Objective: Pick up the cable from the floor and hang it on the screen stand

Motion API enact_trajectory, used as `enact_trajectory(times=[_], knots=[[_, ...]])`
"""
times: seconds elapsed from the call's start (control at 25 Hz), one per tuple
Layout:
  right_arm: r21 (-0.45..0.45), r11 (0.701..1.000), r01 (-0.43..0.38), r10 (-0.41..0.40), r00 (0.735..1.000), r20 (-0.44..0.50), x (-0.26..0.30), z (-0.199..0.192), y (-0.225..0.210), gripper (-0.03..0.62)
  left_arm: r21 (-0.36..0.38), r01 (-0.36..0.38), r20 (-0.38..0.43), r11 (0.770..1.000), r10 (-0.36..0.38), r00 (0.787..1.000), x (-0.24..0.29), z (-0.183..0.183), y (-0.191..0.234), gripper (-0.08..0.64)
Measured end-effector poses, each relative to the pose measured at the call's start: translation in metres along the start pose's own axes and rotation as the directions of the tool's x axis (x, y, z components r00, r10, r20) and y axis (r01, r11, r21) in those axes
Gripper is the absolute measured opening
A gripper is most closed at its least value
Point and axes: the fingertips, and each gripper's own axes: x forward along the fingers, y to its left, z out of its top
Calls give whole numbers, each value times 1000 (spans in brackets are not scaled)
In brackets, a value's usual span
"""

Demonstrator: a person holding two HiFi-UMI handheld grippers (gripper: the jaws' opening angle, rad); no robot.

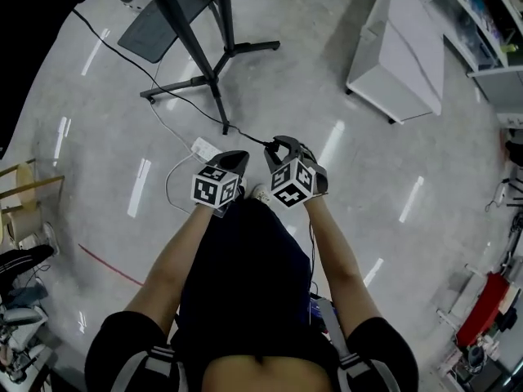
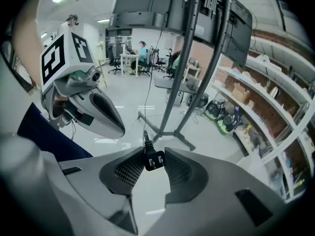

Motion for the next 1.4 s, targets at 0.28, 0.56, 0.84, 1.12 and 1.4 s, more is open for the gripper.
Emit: enact_trajectory(times=[0.28, 0.56, 0.84, 1.12, 1.4], knots=[[-88, 993, 76, -70, 995, 65, -43, 54, -23, 141, -19, 31, 61, 999, -30, 998, -32, 53, -27, 8], [-267, 941, 207, -184, 977, 112, -79, 94, -47, 141, 25, 36, 111, 999, -38, 993, -52, 90, -51, 8], [-386, 872, 300, -256, 953, 162, -109, 115, -67, 141, 63, 48, 156, 997, -58, 986, -59, 115, -74, 8], [-442, 826, 350, -274, 934, 228, -136, 134, -77, 141, 85, 24, 208, 996, -41, 977, -66, 139, -86, 8], [-475, 798, 370, -233, 918, 321, -153, 165, -79, 141, 118, -40, 246, 992, 10, 969, -79, 162, -85, 8]])
